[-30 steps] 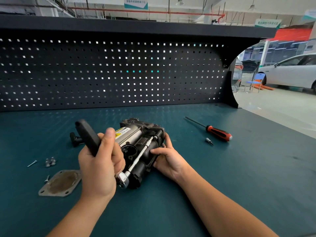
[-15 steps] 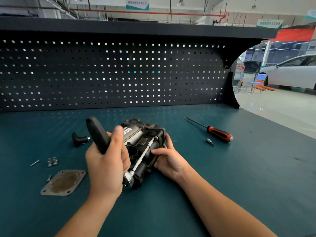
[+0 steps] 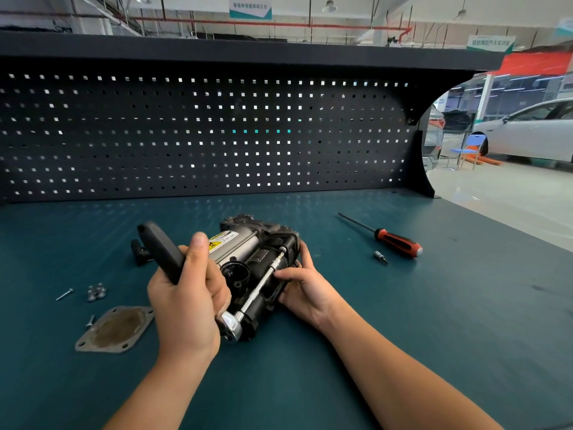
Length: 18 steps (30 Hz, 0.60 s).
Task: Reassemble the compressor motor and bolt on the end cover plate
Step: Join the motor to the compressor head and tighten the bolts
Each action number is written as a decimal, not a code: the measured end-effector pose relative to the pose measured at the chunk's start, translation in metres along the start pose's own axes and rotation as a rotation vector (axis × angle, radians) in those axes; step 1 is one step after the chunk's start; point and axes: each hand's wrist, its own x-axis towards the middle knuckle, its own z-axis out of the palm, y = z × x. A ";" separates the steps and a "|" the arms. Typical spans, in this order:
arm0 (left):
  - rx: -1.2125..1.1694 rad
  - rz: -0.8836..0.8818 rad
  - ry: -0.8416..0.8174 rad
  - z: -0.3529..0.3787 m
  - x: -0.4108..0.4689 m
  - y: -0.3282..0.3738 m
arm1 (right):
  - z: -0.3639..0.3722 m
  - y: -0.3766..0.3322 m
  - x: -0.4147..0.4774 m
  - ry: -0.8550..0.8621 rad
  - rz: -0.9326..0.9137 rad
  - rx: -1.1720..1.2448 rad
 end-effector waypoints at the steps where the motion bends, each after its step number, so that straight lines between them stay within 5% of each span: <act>1: -0.011 0.004 0.005 -0.001 0.001 0.000 | 0.000 0.000 0.000 0.003 0.002 0.007; 12: 0.049 -0.016 -0.167 0.002 -0.001 0.001 | 0.000 0.001 0.000 -0.008 -0.013 -0.011; 18: 0.319 0.225 -0.505 0.001 0.002 0.004 | -0.001 0.000 0.002 0.003 -0.039 0.006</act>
